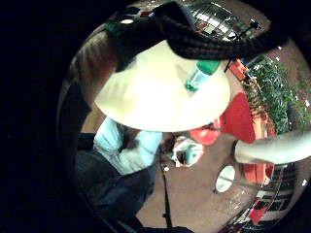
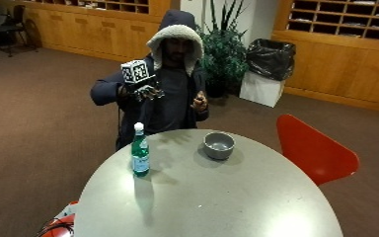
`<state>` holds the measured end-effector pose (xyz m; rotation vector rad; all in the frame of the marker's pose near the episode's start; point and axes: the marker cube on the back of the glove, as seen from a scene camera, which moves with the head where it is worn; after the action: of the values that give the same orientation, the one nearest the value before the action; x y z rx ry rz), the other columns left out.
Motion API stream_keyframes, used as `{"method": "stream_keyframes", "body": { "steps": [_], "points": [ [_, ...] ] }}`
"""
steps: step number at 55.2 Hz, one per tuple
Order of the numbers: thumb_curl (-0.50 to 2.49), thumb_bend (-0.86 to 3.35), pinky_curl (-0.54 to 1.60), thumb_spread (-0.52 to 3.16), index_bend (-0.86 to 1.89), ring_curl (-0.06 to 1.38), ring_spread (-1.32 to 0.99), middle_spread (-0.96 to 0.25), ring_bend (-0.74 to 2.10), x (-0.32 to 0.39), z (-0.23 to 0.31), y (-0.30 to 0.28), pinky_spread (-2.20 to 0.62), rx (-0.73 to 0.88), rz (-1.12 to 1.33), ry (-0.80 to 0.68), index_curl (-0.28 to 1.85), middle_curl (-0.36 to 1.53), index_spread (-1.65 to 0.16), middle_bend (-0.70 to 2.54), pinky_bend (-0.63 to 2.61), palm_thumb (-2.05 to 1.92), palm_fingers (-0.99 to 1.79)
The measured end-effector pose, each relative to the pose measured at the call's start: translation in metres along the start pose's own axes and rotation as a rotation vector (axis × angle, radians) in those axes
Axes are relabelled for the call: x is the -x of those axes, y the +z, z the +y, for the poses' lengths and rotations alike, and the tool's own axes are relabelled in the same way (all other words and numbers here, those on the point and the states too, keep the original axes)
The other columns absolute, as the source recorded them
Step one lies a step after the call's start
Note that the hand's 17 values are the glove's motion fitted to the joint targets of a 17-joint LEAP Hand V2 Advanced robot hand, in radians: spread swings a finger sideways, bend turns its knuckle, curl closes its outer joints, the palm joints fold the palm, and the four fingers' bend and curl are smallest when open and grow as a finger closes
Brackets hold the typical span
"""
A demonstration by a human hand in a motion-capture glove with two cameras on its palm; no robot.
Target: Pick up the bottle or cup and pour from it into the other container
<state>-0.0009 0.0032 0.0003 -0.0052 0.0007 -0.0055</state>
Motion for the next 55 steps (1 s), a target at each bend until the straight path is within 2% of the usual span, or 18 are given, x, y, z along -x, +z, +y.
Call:
{"method": "stream_keyframes", "body": {
  "steps": [7,17,35,39,44,50,52,55],
  "points": [
    [0.11,0.1,0.17,0.7,0.26,0.1,0.05,-0.05,0.2,-0.005,-0.002,-0.002,0.25,-0.007,0.01,0.017,0.18,0.13,-0.31,0.24,0.37,0.27,0.46],
    [0.17,0.04,0.22,0.9,0.22,0.13,0.07,-0.07,0.18,-0.022,0.002,-0.005,0.31,-0.017,0.017,0.058,0.25,0.2,-0.37,0.21,0.36,0.3,0.44],
    [0.25,-0.03,0.29,0.91,0.15,0.17,0.1,-0.05,0.19,-0.123,-0.02,0.009,0.34,-0.072,-0.127,0.256,0.27,0.25,-0.41,0.18,0.43,0.3,0.32],
    [0.26,-0.03,0.3,0.9,0.15,0.18,0.11,-0.05,0.19,-0.15,-0.038,0.018,0.34,-0.178,-0.157,0.34,0.27,0.26,-0.41,0.18,0.44,0.3,0.31],
    [0.27,-0.03,0.32,0.89,0.15,0.19,0.12,-0.05,0.19,-0.183,-0.057,0.033,0.34,-0.264,-0.228,0.374,0.27,0.27,-0.41,0.18,0.45,0.3,0.29],
    [0.28,-0.03,0.33,0.88,0.14,0.2,0.13,-0.04,0.19,-0.216,-0.085,0.054,0.35,-0.427,-0.307,0.303,0.27,0.27,-0.41,0.18,0.48,0.32,0.26],
    [0.29,-0.03,0.33,0.88,0.14,0.2,0.13,-0.04,0.19,-0.222,-0.089,0.06,0.35,-0.415,-0.342,0.299,0.27,0.27,-0.4,0.18,0.49,0.32,0.25],
    [0.29,-0.03,0.34,0.88,0.14,0.2,0.14,-0.04,0.2,-0.226,-0.088,0.068,0.35,-0.314,-0.427,0.323,0.27,0.27,-0.4,0.17,0.51,0.33,0.24]
  ]
}}
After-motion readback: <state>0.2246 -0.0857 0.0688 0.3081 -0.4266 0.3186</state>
